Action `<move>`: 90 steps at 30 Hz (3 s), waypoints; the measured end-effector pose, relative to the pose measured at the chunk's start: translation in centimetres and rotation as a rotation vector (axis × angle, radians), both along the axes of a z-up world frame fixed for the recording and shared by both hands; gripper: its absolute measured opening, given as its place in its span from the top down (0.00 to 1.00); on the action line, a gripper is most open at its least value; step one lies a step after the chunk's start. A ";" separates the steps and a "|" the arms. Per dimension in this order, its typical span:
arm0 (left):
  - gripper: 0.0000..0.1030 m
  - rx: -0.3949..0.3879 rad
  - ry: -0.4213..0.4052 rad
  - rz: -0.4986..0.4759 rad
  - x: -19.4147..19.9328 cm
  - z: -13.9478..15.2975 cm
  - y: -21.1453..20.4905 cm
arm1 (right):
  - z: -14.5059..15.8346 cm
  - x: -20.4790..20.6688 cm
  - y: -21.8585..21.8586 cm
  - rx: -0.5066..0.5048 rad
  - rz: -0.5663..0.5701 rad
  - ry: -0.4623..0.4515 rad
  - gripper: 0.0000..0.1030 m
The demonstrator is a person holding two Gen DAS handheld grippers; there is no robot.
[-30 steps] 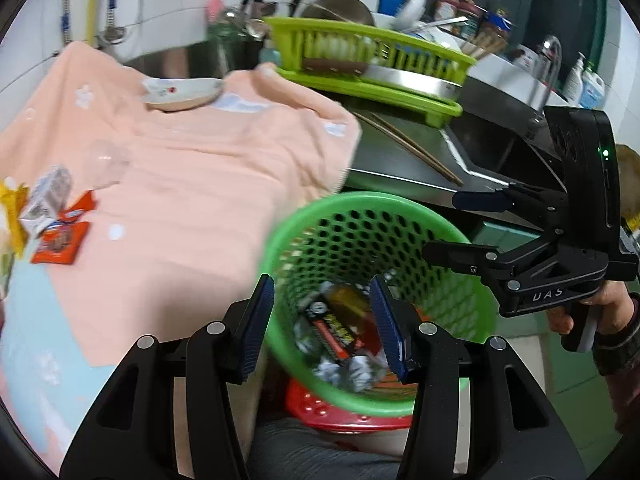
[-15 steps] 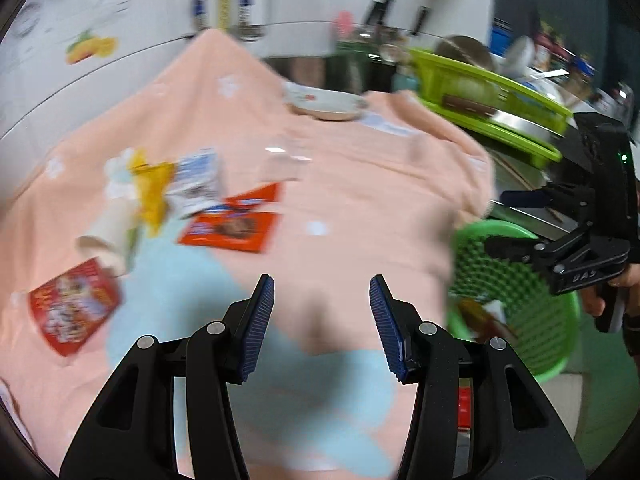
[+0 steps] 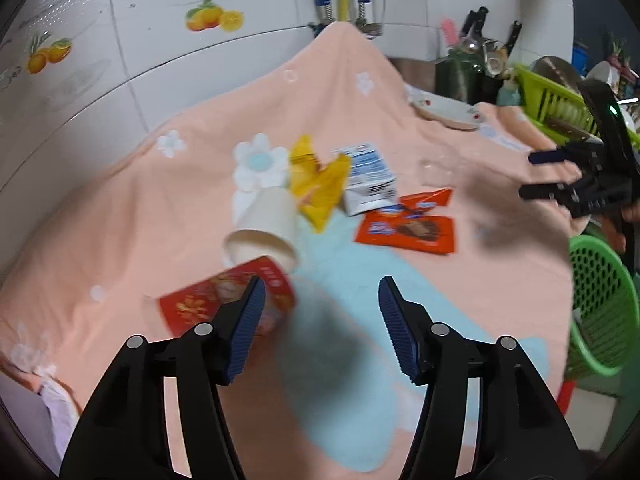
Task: Collect trash
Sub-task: 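Grasp the red printed paper cup with the left gripper while the right gripper grasps the clear plastic cup, then release the clear cup over the green basket while the left gripper drops the red cup in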
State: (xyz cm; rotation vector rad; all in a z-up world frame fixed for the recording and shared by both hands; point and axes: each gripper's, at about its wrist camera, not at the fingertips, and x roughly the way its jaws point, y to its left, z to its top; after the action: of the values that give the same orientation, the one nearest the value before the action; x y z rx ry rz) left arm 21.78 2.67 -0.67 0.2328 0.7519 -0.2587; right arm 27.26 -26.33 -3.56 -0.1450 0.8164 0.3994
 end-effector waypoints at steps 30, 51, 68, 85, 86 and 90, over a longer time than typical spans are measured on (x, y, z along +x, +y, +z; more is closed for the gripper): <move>0.09 0.331 0.158 -0.277 7.0 -5.0 4.8 | -5.7 12.8 4.3 -0.138 0.115 0.090 0.15; 0.15 0.350 0.197 -0.273 7.8 -6.6 4.8 | -6.8 14.0 5.6 -0.147 0.113 0.111 0.31; 0.26 0.207 0.177 -0.143 3.7 -4.9 4.1 | -4.8 8.3 3.3 -0.056 0.063 0.076 0.44; 0.26 0.045 0.120 -0.217 -4.2 -2.0 -3.0 | -1.6 -5.6 -2.3 0.057 -0.024 0.032 0.44; 0.26 0.036 0.117 -0.229 -4.6 -1.8 -3.6 | -1.7 -6.4 -2.8 0.060 -0.034 0.035 0.44; 0.26 0.000 0.108 -0.292 -6.1 -1.4 -7.1 | -2.3 -9.9 -5.2 0.049 -0.089 0.043 0.44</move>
State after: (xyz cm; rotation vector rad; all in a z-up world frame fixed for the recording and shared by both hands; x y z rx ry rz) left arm 15.67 -4.40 -2.07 0.3310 0.8241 -0.5515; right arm 17.31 -31.49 -5.82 -0.0543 0.8515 0.3392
